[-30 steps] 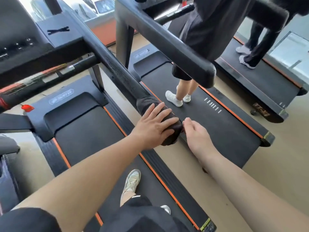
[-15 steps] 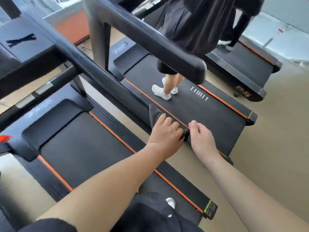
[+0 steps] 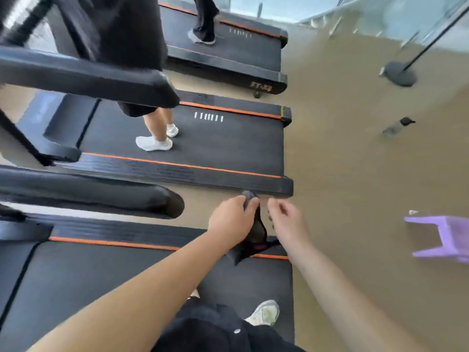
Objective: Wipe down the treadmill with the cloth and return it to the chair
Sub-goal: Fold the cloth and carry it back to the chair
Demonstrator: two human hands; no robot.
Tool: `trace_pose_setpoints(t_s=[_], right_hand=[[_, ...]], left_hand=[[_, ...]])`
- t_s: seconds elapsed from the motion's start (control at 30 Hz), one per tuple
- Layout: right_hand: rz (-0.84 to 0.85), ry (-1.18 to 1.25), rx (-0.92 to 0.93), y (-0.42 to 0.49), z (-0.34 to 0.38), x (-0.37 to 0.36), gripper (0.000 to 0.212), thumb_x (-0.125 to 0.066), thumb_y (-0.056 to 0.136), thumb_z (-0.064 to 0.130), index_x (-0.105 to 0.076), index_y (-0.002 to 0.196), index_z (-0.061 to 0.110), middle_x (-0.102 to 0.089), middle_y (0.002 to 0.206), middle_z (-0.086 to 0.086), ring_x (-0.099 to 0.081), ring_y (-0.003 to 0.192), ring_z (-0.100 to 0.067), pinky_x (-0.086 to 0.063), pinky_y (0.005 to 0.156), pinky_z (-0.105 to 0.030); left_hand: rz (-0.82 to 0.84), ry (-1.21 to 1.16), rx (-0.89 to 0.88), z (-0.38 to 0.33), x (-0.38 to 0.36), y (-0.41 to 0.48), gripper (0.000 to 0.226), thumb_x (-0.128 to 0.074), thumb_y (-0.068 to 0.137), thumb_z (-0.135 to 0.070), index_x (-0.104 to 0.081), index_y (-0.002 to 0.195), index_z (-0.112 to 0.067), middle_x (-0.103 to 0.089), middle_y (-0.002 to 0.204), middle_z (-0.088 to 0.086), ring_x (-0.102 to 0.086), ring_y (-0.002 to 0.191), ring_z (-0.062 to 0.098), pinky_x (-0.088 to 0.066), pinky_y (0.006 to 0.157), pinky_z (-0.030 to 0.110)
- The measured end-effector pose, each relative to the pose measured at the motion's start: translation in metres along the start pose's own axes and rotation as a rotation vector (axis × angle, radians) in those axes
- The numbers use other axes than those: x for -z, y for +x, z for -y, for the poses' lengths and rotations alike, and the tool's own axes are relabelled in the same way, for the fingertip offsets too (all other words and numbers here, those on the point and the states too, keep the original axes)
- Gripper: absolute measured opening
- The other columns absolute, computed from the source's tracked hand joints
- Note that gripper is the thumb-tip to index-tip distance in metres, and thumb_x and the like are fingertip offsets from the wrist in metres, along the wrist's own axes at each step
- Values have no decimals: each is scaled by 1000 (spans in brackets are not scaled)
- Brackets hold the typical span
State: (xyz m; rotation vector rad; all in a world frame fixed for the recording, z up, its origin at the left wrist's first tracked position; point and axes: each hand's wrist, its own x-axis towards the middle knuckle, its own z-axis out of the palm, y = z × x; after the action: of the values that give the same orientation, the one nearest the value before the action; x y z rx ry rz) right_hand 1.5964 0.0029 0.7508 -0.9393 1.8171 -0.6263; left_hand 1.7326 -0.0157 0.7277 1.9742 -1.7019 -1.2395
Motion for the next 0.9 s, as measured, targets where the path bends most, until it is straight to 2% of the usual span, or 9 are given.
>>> trace_pose_setpoints(t_s=[0.13, 0.2, 0.33, 0.47, 0.57, 0.6, 0.7, 0.8, 0.9], right_hand=[[81, 297, -195, -12, -55, 90, 28, -54, 102, 34, -75, 101, 16, -78, 100, -7, -76, 87, -23, -63, 76, -38], [32, 368, -219, -20, -86, 136, 24, -55, 103, 30, -74, 100, 15, -78, 97, -6, -76, 79, -16, -63, 70, -33], [-135, 451, -234, -37, -156, 232, 17, -55, 102, 16, -65, 99, 1, -66, 83, -8, -64, 67, -15, -53, 60, -28], [-237, 356, -168, -67, -217, 328, 25, -59, 100, 23, -59, 90, 0, -57, 72, -2, -52, 66, -16, -40, 58, -29], [-184, 299, -120, -95, -245, 394, 18, -55, 102, 22, -63, 95, 7, -56, 71, 0, -47, 55, -10, -34, 49, -25], [-150, 284, -119, -102, -252, 414, 19, -53, 102, 23, -63, 99, 8, -56, 70, -1, -46, 51, -11, -31, 46, -24], [-103, 238, -123, -108, -275, 468, 17, -50, 101, 27, -62, 95, 16, -57, 65, 2, -47, 52, -21, -25, 46, -26], [-241, 250, -145, -97, -300, 511, 16, -58, 98, 27, -70, 94, 18, -59, 63, 2, -45, 50, -18, -28, 44, -25], [-440, 328, -164, -82, -321, 554, 17, -66, 96, 26, -73, 83, 18, -56, 61, 1, -47, 51, -17, -42, 48, -31]], left_hand=[[230, -121, -117, -67, -83, -21, 29, -46, 104, -38, -60, 93, -16, -68, 91, 4, -63, 95, 32, -49, 77, 37], [408, -125, -125, -98, -128, -36, 18, -49, 101, -32, -63, 104, -20, -71, 95, 0, -65, 93, 24, -52, 80, 36], [664, -105, -131, -161, -212, -67, 17, -50, 94, -17, -60, 103, -8, -59, 77, -1, -53, 69, 14, -43, 61, 27], [684, -131, -254, -223, -293, -87, 55, -43, 75, -17, -66, 123, -28, -76, 94, 2, -69, 85, 18, -60, 83, 38], [738, -171, -324, -265, -344, -102, 85, -57, 79, -11, -32, 156, -38, -66, 129, -5, -69, 99, 11, -57, 74, 29], [776, -142, -414, -278, -360, -105, 93, -62, 79, -10, -25, 157, -44, -59, 138, -7, -66, 113, 10, -56, 82, 26], [818, 44, -659, -314, -402, -106, 75, -70, 77, -14, -49, 143, -41, -66, 122, -13, -63, 115, 4, -52, 99, 30], [831, 111, -665, -355, -436, -99, 23, -77, 78, -13, -67, 96, -23, -70, 82, -5, -66, 77, 9, -58, 79, 38], [836, 146, -652, -393, -469, -78, 21, -83, 75, -18, -67, 89, -21, -61, 68, -14, -55, 64, 4, -47, 66, 28]])
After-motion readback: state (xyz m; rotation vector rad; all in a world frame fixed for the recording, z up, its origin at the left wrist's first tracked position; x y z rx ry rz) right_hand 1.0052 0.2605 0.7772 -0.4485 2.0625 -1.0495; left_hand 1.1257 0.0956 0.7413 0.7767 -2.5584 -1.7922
